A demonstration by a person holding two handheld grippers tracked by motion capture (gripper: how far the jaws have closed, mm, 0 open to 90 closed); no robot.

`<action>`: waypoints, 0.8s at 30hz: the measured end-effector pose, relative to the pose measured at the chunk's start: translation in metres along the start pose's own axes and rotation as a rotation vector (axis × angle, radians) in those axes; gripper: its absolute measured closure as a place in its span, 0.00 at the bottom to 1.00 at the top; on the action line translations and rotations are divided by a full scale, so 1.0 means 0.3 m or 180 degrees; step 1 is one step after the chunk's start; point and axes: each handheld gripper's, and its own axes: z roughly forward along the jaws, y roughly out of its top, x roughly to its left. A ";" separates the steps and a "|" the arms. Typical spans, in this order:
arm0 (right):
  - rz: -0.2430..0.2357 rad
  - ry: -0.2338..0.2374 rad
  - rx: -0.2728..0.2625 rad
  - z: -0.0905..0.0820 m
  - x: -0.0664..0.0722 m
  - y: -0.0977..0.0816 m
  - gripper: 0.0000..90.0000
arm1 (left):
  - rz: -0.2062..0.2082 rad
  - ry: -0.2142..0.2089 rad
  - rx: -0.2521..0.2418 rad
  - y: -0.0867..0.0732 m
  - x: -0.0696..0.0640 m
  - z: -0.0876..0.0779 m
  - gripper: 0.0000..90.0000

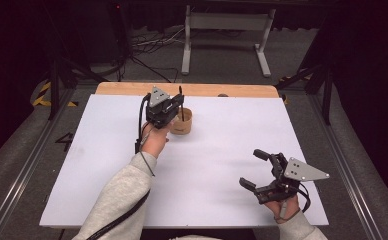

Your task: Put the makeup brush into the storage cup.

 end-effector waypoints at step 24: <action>0.0141 -0.0064 0.0009 -0.004 -0.040 -0.006 0.01 | -0.0205 -0.0182 -0.0106 -0.012 0.091 -0.184 0.14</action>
